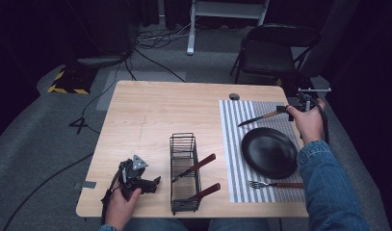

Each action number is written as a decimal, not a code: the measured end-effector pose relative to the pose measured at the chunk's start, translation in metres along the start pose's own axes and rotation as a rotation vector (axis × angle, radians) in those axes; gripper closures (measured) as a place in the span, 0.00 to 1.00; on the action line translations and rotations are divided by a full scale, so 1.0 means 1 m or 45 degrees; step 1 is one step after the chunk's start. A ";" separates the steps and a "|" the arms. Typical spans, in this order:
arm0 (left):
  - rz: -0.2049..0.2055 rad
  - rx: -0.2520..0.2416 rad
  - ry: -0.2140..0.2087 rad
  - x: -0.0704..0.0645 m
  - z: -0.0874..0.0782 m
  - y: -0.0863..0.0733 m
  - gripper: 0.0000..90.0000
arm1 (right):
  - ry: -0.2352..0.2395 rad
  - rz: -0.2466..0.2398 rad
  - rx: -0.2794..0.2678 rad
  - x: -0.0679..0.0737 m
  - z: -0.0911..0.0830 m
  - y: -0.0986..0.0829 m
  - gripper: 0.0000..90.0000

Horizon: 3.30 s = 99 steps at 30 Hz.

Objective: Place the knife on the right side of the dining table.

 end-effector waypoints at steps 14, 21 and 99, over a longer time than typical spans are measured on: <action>-0.002 0.000 0.002 0.000 0.000 0.000 0.00 | -0.026 0.039 0.044 -0.018 0.011 -0.015 0.55; -0.002 0.000 0.002 0.000 0.000 0.000 0.00 | -0.034 0.045 0.066 -0.023 0.015 -0.021 0.55; -0.002 0.000 0.001 0.000 0.000 0.000 0.00 | -0.009 -0.022 -0.001 -0.008 -0.002 -0.026 0.54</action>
Point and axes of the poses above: each handheld gripper's, and its own axes: z roughly forward along the jaws, y roughly out of its top, x roughly to its left, the point moved 1 cm from there along z, roughly forward along the jaws, and after that the axes turned 11 degrees about -x, right-handed, at the moved point
